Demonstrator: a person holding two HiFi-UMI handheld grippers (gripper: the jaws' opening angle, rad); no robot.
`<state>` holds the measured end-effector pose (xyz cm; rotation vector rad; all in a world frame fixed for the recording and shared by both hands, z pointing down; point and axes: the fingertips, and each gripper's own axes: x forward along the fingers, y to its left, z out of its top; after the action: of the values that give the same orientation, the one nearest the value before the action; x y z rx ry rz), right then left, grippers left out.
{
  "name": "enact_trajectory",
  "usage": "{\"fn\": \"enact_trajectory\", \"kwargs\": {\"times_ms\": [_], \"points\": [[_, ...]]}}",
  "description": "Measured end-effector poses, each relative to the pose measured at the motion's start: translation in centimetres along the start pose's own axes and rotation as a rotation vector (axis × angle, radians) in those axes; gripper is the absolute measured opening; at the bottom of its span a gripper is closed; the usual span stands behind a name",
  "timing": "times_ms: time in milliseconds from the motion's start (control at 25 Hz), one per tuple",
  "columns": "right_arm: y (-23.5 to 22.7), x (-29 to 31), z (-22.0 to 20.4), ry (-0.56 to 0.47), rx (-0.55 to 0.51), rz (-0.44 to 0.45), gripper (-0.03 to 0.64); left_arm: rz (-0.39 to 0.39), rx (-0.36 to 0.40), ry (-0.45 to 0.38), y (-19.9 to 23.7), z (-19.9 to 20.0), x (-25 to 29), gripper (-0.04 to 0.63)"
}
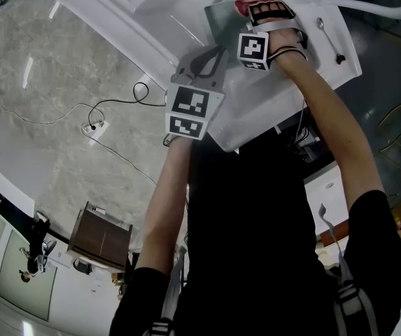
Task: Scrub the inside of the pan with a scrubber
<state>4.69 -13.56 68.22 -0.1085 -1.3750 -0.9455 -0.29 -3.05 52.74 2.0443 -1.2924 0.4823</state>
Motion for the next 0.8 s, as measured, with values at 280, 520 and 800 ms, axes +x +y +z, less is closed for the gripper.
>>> {"fn": "enact_trajectory", "kwargs": {"times_ms": [280,520,800], "points": [[5.4,-1.8,0.3,-0.023,-0.002,0.320,0.046,0.020,-0.028,-0.012,0.5,0.0,-0.1,0.049],[9.4,-3.6,0.9,-0.070,0.017,0.513,0.046,0.019,-0.027,-0.014,0.4,0.2,-0.1,0.049],[11.9,-4.9,1.7,-0.086,0.178,0.660,0.048,0.017,-0.024,-0.014,0.5,-0.2,0.0,0.049]]}}
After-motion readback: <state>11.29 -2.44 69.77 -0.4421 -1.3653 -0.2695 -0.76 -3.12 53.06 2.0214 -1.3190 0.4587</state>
